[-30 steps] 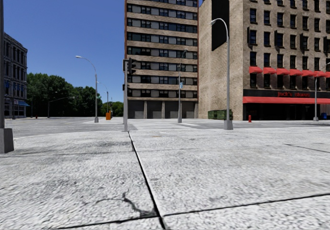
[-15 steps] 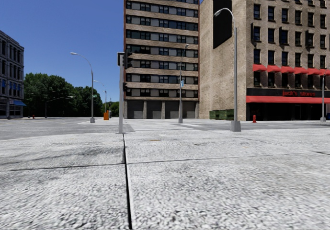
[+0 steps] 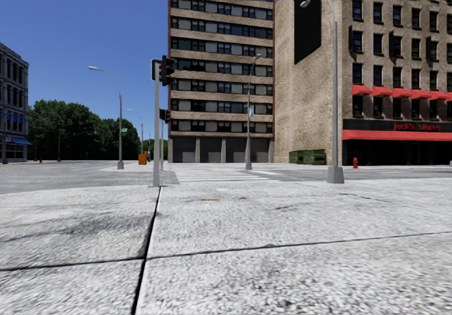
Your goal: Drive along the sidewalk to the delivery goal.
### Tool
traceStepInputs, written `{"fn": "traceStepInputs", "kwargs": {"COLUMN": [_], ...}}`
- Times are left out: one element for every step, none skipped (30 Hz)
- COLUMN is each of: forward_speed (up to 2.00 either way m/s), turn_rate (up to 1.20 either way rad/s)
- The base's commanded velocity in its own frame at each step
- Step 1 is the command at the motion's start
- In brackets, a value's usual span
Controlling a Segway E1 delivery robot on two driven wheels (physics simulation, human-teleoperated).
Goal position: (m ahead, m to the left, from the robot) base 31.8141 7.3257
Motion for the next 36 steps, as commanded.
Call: {"fn": "traceStepInputs", "kwargs": {"forward_speed": [2.0, 2.0, 2.0, 2.0, 2.0, 2.0, 2.0, 2.0, 2.0, 2.0, 2.0, 2.0, 2.0, 2.0, 2.0, 2.0, 2.0, 2.0, 2.0, 2.0, 2.0, 2.0, 2.0, 2.0, 2.0, 2.0, 2.0, 2.0, 2.0, 2.0, 2.0, 2.0, 2.0, 2.0, 2.0, 2.0], "turn_rate": [0.0, 0.0, 0.0, 0.0, 0.0, 0.0, 0.0, 0.0, 0.0, 0.0, 0.0, 0.0, 0.0, 0.0, 0.0, 0.0, 0.0, 0.0, 0.0, 0.0, 0.0, 0.0, 0.0, 0.0, 0.0, 0.0, 0.0, 0.0, 0.0, 0.0, 0.0, 0.0, 0.0, 0.0, 0.0, 0.0]}}
